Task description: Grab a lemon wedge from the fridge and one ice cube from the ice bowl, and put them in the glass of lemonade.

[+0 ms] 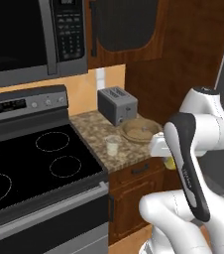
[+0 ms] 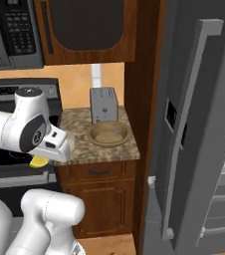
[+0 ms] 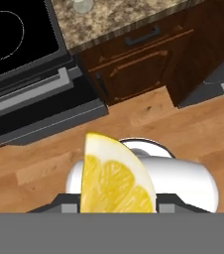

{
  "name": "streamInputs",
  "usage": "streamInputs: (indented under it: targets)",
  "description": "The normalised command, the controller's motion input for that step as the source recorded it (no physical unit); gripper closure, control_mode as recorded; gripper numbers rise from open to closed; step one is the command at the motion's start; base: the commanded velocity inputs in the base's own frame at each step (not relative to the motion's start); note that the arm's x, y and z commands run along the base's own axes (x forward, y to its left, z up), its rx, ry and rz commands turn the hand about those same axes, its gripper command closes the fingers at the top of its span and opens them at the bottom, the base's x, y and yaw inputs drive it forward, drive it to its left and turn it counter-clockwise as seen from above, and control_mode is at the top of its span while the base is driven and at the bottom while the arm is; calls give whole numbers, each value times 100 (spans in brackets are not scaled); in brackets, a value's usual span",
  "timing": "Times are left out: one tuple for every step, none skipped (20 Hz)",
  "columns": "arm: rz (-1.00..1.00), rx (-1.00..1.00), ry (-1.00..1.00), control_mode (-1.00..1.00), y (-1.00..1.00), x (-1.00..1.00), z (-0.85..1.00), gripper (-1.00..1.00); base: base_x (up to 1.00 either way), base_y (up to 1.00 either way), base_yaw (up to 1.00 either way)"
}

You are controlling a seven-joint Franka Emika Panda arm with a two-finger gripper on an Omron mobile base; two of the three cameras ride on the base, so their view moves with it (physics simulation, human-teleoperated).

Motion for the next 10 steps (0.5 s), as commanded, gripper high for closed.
streamInputs:
  targets:
    - [0,0,0,100,0,0,0,100,62,49,-10]
    - [0,0,0,100,0,0,0,100,86,26,-7]
    - [0,0,0,100,0,0,0,100,100,14,-5]
    - [0,0,0,100,0,0,0,100,100,14,-4]
    - [0,0,0,100,0,0,0,100,100,10,-3]
    - [0,0,0,100,0,0,0,100,100,5,-1]
    - [0,0,0,100,0,0,0,100,88,1,0]
    - [0,0,0,100,0,0,0,100,79,1,0]
    - [0,0,0,100,0,0,0,100,34,2,0]
    - [0,0,0,100,0,0,0,100,21,1,0]
